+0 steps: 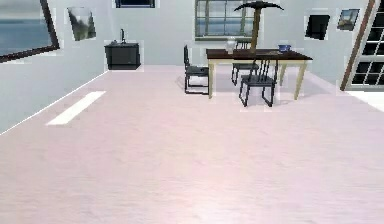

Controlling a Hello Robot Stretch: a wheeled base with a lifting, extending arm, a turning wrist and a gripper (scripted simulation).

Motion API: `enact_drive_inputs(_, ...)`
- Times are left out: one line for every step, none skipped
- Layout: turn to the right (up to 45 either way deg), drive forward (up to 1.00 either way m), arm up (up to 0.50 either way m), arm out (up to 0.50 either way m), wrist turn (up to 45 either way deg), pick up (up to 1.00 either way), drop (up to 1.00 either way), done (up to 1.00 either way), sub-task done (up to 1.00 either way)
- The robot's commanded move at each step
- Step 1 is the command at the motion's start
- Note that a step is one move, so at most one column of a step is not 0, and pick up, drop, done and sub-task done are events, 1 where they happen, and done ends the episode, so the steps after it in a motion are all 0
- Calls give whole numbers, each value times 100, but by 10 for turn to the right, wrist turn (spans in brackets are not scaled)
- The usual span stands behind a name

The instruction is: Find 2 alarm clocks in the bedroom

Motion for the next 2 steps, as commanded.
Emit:
enact_drive_inputs(0,50,0,0,0,0,0,0,0)
enact_drive_inputs(-150,0,0,0,0,0,0,0,0)
